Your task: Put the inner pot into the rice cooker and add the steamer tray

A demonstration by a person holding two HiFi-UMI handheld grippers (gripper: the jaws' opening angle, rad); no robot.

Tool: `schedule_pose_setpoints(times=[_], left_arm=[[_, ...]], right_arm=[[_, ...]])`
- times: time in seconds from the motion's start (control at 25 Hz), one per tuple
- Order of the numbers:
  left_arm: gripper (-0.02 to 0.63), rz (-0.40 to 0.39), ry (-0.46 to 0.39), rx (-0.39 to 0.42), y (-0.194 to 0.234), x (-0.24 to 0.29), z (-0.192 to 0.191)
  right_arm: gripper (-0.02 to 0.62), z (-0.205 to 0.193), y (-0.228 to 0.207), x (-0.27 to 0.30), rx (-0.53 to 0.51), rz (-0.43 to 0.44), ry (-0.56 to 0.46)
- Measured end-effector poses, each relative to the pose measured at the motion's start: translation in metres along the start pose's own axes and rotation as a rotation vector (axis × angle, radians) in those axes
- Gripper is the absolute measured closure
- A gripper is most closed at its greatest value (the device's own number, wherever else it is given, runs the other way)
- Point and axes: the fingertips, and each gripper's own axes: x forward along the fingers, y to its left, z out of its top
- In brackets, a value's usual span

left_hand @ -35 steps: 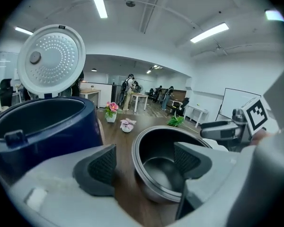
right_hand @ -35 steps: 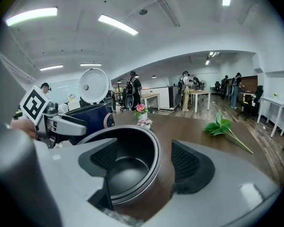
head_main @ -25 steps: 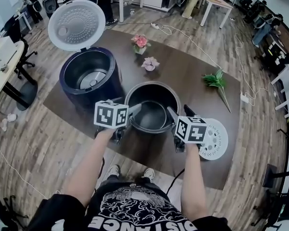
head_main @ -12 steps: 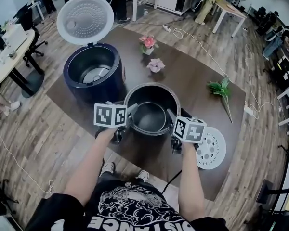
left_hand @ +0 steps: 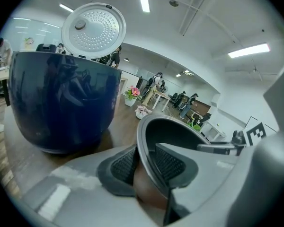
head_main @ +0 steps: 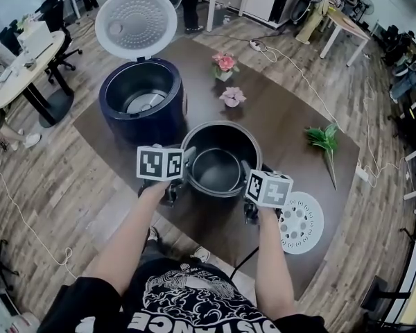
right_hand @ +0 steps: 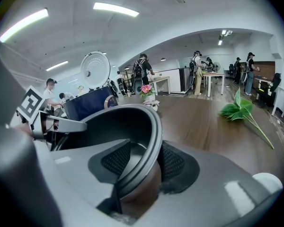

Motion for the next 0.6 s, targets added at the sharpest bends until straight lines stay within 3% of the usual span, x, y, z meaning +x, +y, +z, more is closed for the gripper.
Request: schedule_pose_setpoints(times=[0.28,0.6], left_arm=[[0.503,0.055,-0.034,-0.015,0.002,-0.005,0.002],[0.512,0.078,-0.129,-0.006,-0.006,-0.024,0.03]], right_arm=[[0.443,0.004,0.0,-0.001,-0.026,-0.014,-0.009],[0.449,0.038,0.006,-0.011,-0.077,0.008,-0.09]])
